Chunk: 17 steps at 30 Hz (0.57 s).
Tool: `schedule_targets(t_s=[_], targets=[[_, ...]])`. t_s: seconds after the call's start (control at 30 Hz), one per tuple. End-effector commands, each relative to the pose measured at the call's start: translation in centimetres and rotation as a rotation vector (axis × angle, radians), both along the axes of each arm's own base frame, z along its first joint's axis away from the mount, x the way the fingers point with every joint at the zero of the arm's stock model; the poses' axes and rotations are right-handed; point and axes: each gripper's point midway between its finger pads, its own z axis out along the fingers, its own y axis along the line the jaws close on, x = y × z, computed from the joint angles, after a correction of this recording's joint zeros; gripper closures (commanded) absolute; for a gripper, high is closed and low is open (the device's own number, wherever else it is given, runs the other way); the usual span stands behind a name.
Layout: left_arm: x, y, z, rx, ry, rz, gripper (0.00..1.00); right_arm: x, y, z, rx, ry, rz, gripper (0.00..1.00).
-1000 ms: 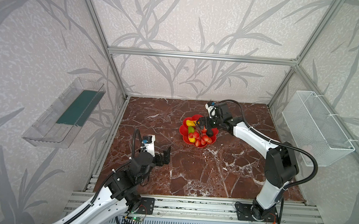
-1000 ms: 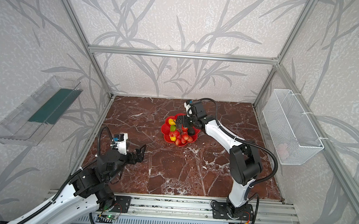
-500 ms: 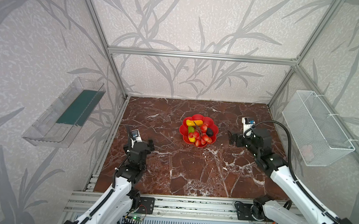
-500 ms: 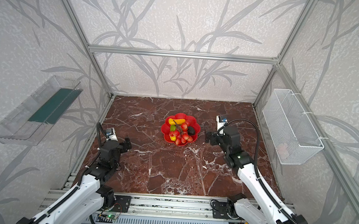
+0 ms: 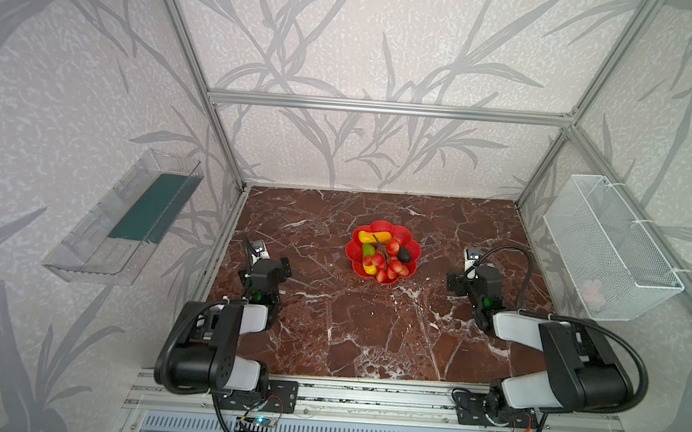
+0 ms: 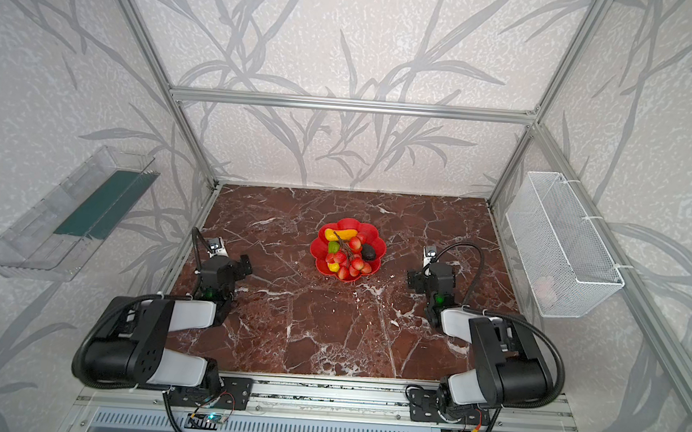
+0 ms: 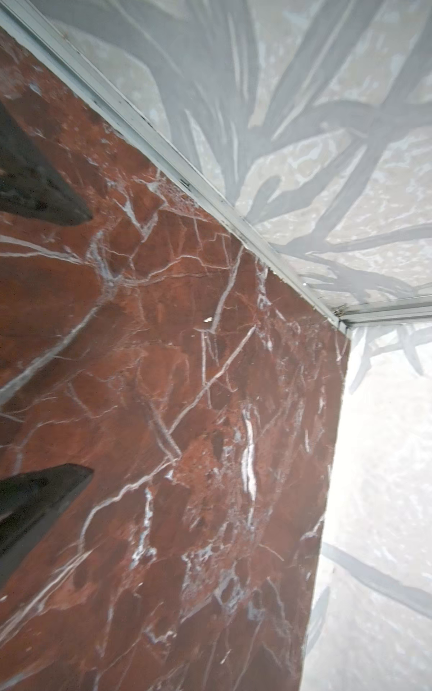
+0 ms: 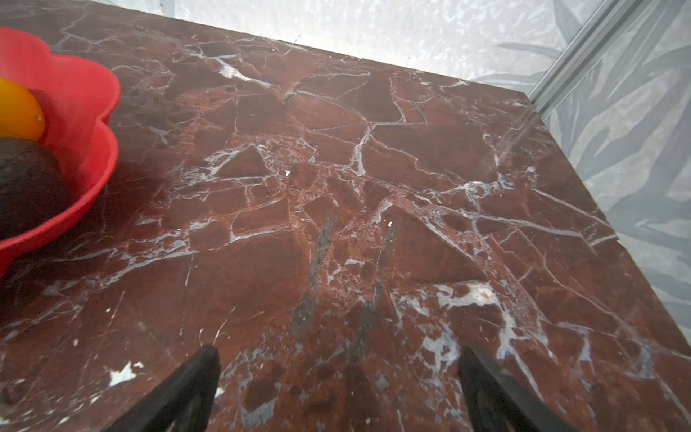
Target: Place and organize the fake fruits in the fruit bowl
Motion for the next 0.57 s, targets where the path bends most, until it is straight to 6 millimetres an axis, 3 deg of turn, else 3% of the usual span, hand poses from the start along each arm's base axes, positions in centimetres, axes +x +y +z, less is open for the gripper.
schedule_targets(t_s=[0.0, 0.07, 0.23, 0.4, 0.53], targets=[[1.1, -0.1, 2.0, 0.004, -0.096, -0.026, 0.01, 1.4, 0.2, 3.0, 0.03, -0.161, 0.024, 0.01], [1.3, 0.4, 2.3, -0.005, -0.065, 0.005, 0.01, 1.4, 0.5, 2.5, 0.038, -0.171, 0.053, 0.01], [0.9, -1.0, 2.7, 0.014, -0.152, -0.091, 0.01, 1.6, 0.7, 2.6, 0.049, -0.175, 0.071, 0.01], [1.1, -0.1, 2.5, 0.016, -0.133, -0.028, 0.01, 1.5, 0.7, 2.6, 0.046, -0.169, 0.072, 0.01], [2.3, -0.2, 2.0, 0.019, -0.071, -0.044, 0.01, 1.6, 0.7, 2.6, 0.046, -0.174, 0.073, 0.01]])
